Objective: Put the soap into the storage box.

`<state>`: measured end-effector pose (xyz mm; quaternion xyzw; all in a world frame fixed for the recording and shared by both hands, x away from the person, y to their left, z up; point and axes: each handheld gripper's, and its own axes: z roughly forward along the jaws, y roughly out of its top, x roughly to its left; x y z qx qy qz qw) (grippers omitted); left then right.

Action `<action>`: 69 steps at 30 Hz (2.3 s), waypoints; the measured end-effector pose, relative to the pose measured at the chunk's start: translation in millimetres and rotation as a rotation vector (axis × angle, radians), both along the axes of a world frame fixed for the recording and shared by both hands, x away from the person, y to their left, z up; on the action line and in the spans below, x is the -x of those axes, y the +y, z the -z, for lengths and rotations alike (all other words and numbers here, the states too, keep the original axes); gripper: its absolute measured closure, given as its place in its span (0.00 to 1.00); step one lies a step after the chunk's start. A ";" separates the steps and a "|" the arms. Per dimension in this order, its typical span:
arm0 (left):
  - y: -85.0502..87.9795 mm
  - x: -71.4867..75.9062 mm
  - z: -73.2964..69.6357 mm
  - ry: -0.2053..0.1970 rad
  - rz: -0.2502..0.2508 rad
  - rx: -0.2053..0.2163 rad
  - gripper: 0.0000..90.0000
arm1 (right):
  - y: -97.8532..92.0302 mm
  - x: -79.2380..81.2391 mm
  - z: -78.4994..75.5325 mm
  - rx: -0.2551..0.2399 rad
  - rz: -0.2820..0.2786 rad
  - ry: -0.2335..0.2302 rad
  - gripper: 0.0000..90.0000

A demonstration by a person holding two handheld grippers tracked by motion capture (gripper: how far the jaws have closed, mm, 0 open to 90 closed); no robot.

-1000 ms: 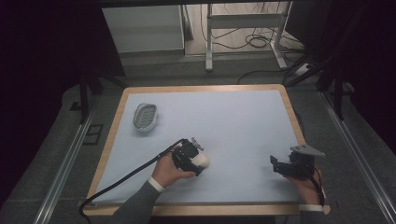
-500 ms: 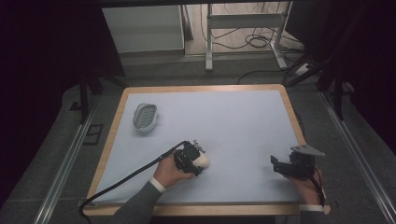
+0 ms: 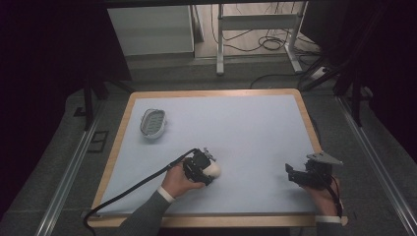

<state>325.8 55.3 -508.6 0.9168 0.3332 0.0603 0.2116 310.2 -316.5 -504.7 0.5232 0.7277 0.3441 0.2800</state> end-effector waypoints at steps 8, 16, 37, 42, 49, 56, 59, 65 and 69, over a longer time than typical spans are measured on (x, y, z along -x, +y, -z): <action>-0.4 0.4 0.7 -0.006 0.010 -0.005 0.55 | -0.6 -0.2 0.4 0.002 0.005 0.002 0.08; 3.7 -1.6 -3.2 0.001 0.038 0.014 0.55 | -2.0 -0.2 0.3 0.000 0.006 0.002 0.08; 24.5 -8.6 -28.9 -0.040 0.012 0.075 0.55 | -5.1 0.5 -0.2 0.001 0.016 0.000 0.08; 29.4 -11.6 -32.6 -0.044 -0.001 0.074 0.55 | -5.4 0.6 -0.3 -0.001 0.016 0.002 0.08; 36.2 -15.1 -37.8 -0.065 -0.022 0.086 0.55 | -7.0 0.7 -0.5 -0.002 0.023 -0.001 0.08; 44.1 -17.4 -42.9 -0.074 -0.040 0.094 0.55 | -7.9 1.2 -1.5 -0.006 0.025 -0.001 0.08; 48.4 -19.7 -44.7 -0.076 -0.050 0.098 0.55 | -7.9 1.3 -1.5 -0.006 0.025 -0.001 0.08; 57.9 -25.6 -47.0 -0.072 -0.067 0.101 0.55 | -8.2 1.2 -1.3 -0.006 0.024 0.000 0.08; 63.4 -29.0 -48.0 -0.077 -0.082 0.099 0.55 | -8.6 1.1 -1.2 -0.004 0.024 -0.001 0.08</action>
